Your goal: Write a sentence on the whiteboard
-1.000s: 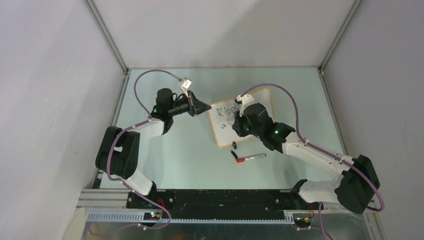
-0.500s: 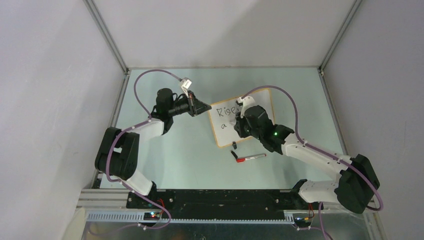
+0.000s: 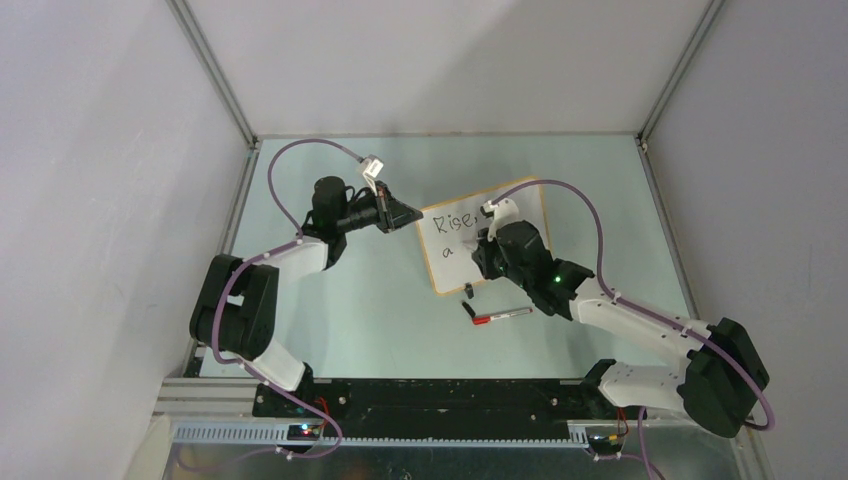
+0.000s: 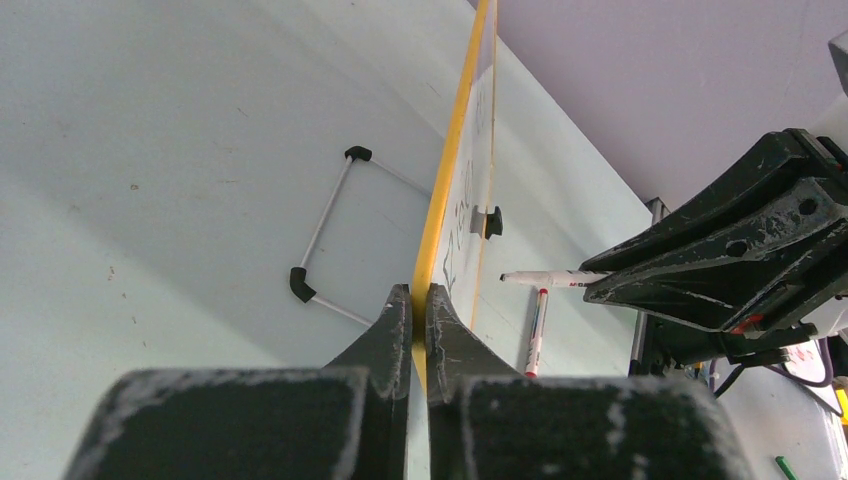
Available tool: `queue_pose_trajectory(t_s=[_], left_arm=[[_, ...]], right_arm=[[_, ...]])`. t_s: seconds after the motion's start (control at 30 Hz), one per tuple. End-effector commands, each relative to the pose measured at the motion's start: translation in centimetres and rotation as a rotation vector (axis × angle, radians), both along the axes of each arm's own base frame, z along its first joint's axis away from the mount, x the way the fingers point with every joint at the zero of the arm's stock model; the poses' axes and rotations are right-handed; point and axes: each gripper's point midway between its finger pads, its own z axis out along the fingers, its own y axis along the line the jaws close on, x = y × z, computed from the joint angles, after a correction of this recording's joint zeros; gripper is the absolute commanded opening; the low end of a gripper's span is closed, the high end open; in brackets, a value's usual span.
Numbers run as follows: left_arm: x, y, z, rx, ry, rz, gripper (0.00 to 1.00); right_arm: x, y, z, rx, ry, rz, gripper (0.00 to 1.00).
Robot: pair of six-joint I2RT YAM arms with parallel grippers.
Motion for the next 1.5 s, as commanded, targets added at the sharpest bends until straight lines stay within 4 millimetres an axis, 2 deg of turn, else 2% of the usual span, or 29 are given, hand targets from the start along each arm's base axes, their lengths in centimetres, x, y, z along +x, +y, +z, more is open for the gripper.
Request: queue_pose_trajectory(t_s=[0.0, 1.2, 1.47], left_arm=[[0.2, -0.3, 1.7, 0.012, -0.068, 0.0, 0.02], [0.4, -0.3, 1.5, 0.026, -0.068, 0.003, 0.02], [0.3, -0.2, 1.5, 0.029, -0.068, 0.004, 0.02]], right_arm=[[0.6, 0.6, 2.3, 0.074, -0.078, -0.016, 0.0], [0.3, 2.6, 1.4, 0.072, -0.063, 0.074, 0.0], [0.8, 2.2, 1.2, 0.057, -0.057, 0.053, 0.0]])
